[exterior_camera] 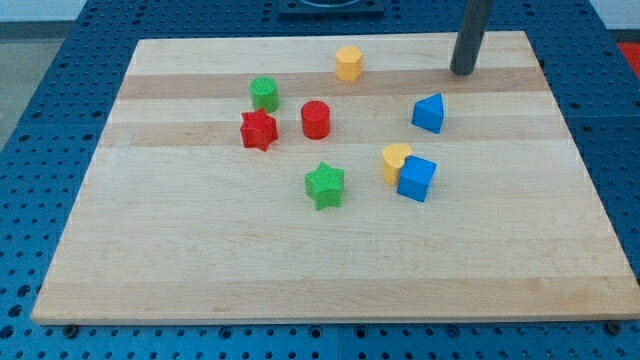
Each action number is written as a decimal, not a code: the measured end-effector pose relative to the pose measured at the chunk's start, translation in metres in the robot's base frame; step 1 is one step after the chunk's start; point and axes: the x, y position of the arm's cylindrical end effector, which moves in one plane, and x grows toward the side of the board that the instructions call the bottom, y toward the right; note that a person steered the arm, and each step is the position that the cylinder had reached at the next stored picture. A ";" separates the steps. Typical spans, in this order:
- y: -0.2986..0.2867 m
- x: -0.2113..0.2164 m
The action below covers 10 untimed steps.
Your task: Push the blue triangle into the group of blocks
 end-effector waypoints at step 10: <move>-0.076 0.083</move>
